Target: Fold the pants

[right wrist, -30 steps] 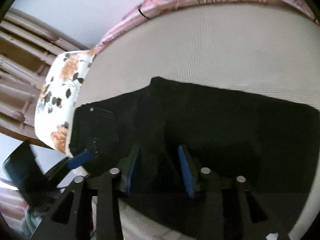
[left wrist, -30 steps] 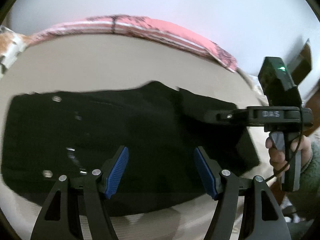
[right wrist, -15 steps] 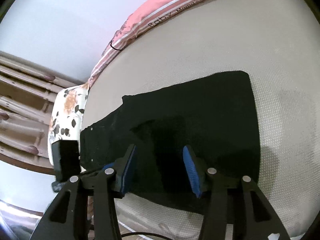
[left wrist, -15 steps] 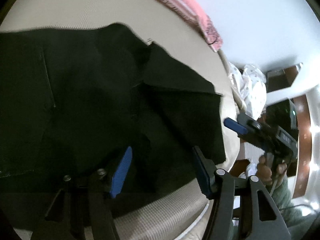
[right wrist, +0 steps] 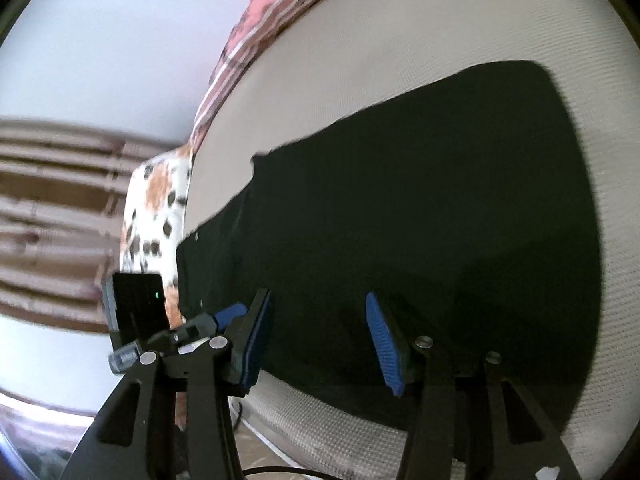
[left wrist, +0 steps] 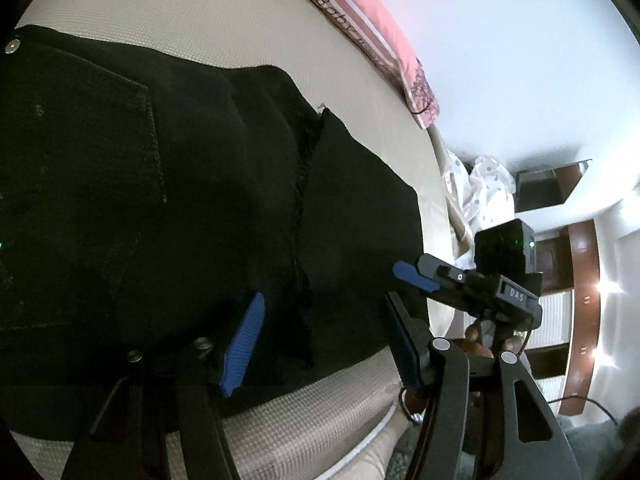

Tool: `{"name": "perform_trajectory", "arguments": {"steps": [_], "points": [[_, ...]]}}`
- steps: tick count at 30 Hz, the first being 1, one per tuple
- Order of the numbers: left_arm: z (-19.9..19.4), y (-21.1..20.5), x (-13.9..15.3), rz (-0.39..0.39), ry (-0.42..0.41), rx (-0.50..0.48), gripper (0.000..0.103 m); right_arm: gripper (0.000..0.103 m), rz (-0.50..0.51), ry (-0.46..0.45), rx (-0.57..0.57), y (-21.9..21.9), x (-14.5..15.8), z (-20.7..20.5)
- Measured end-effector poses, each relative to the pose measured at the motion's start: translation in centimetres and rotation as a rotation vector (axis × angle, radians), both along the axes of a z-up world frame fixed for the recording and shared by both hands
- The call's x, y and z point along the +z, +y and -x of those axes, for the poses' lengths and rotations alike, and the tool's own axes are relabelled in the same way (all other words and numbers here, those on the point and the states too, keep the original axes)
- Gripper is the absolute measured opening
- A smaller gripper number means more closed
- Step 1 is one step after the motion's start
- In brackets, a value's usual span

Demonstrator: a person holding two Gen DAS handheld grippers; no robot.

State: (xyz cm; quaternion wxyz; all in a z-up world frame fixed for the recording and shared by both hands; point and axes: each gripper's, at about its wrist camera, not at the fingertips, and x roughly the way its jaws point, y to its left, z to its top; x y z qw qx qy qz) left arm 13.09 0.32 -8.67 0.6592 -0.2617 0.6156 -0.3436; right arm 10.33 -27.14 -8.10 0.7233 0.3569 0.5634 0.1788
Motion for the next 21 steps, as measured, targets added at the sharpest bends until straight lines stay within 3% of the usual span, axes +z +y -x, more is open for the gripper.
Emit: {"name": "perform_trajectory", "arguments": {"steps": [3, 10, 17, 21], "points": [[-0.3, -1.4, -1.0, 0.010, 0.046, -0.028, 0.061, 0.046, 0.067, -0.038, 0.031, 0.5, 0.9, 0.0], [-1.3, -3.7, -2.7, 0.008, 0.107, -0.099, 0.060, 0.048, 0.101, -0.074, -0.032, -1.9, 2.5, 0.5], [-2.8, -6.8, -4.2, 0.009, 0.175, -0.197, 0.023, 0.052, 0.087, -0.070, -0.125, -5.0, 2.3, 0.9], [-3.2, -7.3, -4.8, 0.042, 0.178, -0.187, 0.018, 0.052, 0.083, -0.054, -0.155, -6.0, 1.7, 1.1]]}}
